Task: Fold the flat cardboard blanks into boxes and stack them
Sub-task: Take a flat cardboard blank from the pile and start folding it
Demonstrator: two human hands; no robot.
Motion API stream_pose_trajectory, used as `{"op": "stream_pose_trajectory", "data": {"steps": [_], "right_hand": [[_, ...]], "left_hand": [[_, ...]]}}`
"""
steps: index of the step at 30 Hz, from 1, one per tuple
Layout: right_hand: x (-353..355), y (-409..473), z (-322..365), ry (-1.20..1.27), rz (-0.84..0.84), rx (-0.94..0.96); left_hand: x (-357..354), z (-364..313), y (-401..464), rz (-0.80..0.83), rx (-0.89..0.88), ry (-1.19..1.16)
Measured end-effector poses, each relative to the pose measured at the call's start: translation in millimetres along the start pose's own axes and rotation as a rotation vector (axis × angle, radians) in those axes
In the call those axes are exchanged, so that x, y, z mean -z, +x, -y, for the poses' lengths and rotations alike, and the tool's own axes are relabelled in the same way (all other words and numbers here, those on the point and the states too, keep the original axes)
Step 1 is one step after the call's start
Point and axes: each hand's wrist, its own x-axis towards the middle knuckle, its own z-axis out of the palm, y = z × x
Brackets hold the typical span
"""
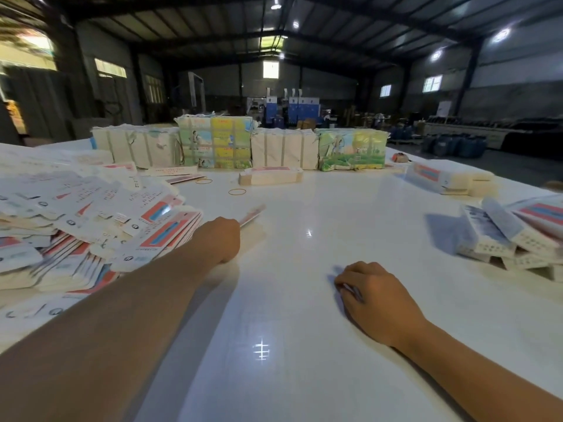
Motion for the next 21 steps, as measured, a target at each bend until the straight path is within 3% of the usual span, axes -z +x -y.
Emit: {"op": "stream_pose_trajectory", "data": {"steps": [5, 10, 13, 21], "right_hand": [[2.2, 1.9, 2.9, -0.05, 0.033, 0.0], [9.1, 0.4, 7.1, -0.099, 0.086, -0.021], [11.6, -1.5, 7.9, -0.067, 0.09, -0.052], [7.6, 1.9, 3.1, -0.007, 0.156, -0.188]], "left_hand": [[19.6, -31.7, -47.7, -0.067, -0.225, -0.13], [13.0, -49.4, -110.4, -0.241, -0.48, -0.064], [1.4, -43.7, -135.0, -0.336, -0.502, 0.02], [-9.5, -32.7, -148.6, -0.287, -0.562, -0.002]]}}
